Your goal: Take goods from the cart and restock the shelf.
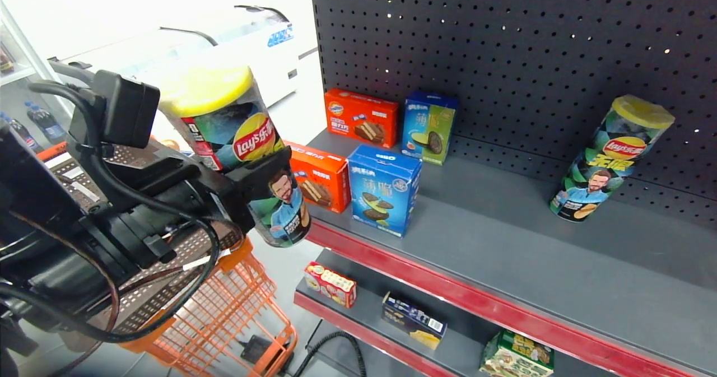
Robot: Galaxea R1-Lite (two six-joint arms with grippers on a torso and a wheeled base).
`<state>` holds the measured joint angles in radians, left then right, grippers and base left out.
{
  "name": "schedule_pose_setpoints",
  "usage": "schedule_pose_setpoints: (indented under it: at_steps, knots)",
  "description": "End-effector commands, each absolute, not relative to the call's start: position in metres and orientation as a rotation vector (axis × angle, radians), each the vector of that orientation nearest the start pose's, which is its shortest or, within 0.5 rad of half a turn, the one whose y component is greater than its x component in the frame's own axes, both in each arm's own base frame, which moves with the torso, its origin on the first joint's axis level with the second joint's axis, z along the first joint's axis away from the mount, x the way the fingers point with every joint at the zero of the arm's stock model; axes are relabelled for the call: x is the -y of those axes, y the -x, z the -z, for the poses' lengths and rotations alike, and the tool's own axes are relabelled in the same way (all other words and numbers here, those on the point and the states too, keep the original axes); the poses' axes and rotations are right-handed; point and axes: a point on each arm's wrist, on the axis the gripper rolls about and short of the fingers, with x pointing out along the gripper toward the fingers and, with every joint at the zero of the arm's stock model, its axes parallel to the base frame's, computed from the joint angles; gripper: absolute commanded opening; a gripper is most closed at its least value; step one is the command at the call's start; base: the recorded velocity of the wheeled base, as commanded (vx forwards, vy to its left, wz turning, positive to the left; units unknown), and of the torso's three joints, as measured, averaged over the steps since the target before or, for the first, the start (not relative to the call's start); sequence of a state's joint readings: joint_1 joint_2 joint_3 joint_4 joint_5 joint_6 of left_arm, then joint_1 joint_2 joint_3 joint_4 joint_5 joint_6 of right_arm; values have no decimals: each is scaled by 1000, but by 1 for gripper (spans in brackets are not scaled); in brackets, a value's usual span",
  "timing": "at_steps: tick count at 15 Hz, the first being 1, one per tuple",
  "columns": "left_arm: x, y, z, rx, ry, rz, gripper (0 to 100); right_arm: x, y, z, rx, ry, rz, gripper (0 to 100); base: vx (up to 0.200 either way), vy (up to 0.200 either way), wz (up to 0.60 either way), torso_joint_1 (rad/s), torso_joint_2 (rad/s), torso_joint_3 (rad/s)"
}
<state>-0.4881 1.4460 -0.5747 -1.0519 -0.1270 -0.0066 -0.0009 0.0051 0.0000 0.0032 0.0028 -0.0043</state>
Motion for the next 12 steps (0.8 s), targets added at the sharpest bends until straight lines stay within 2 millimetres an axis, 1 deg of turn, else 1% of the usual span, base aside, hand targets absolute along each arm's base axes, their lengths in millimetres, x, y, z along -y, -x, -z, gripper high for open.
schedule_pose_setpoints:
  at_steps: [1, 5, 6, 8, 9, 11, 12]
  knots:
    - [116, -200, -225, 163, 39, 642, 0, 0, 22, -75, -9, 5, -2, 100, 0, 0, 0, 0, 0, 0]
    - [120, -196, -223, 147, 32, 748, 0, 0, 22, -75, -8, 5, -3, 100, 0, 0, 0, 0, 0, 0]
    - [129, -196, -224, 149, 34, 789, 0, 0, 22, -75, -8, 5, -3, 100, 0, 0, 0, 0, 0, 0]
    - [135, -199, -224, 149, 37, 805, 0, 0, 22, -75, -8, 5, -3, 100, 0, 0, 0, 0, 0, 0]
    - [143, -195, -219, 131, 42, 842, 0, 0, 22, -75, -8, 5, -3, 100, 0, 0, 0, 0, 0, 0]
    - [151, -187, -217, 104, 57, 894, 0, 0, 22, -75, -8, 5, -3, 100, 0, 0, 0, 0, 0, 0]
    - [152, -186, -215, 90, 58, 902, 0, 0, 22, -76, -9, 8, -11, 100, 0, 0, 0, 0, 0, 0]
